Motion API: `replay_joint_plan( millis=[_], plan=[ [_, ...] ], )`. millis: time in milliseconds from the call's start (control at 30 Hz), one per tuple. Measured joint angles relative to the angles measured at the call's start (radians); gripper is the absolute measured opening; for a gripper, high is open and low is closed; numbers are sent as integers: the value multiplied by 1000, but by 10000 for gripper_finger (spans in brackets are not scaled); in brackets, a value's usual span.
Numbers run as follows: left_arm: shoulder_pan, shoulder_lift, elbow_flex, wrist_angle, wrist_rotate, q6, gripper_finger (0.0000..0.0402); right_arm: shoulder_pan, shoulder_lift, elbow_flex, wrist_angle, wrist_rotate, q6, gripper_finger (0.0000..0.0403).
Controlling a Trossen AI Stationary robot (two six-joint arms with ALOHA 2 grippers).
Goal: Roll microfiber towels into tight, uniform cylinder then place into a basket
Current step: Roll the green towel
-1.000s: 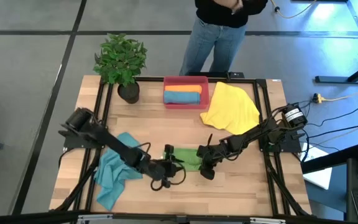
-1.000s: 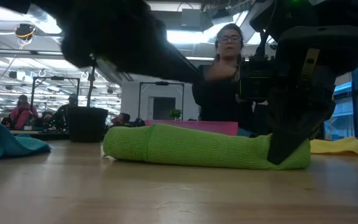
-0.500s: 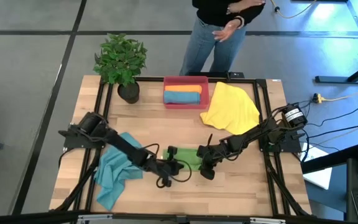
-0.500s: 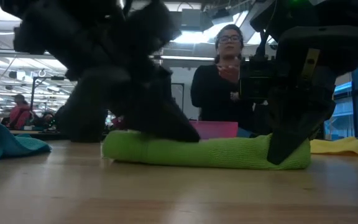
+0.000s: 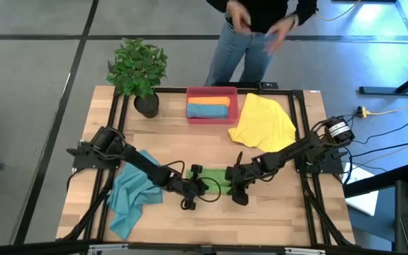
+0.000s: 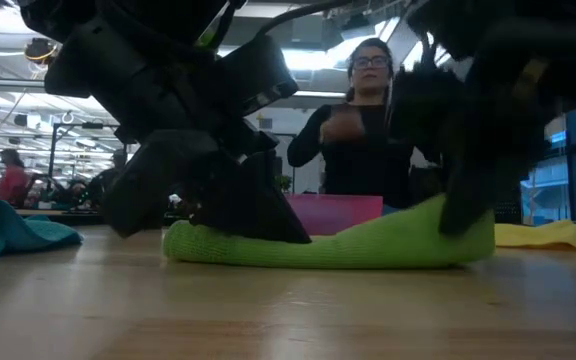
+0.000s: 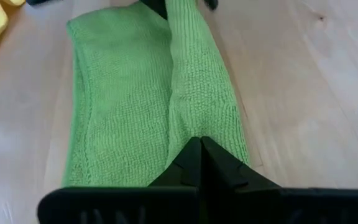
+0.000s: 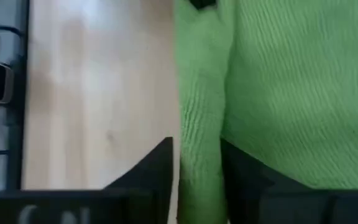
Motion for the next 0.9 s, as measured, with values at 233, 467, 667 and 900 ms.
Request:
replay_joint_plan(
  millis=[233,467,667,900],
  plan=[
    [0,0,-1,-8,9,0,1,2,-113,40,-224,60,-57,179],
    [13,0,-2,-7,22,-10,1,56,-170,46,-120,152,-195,192],
    [23,0,-3,-3,49,-19,1,142,-103,48,41,312,-310,182],
    [23,1,-3,2,48,-19,2,135,11,48,47,361,-241,103]
  ],
)
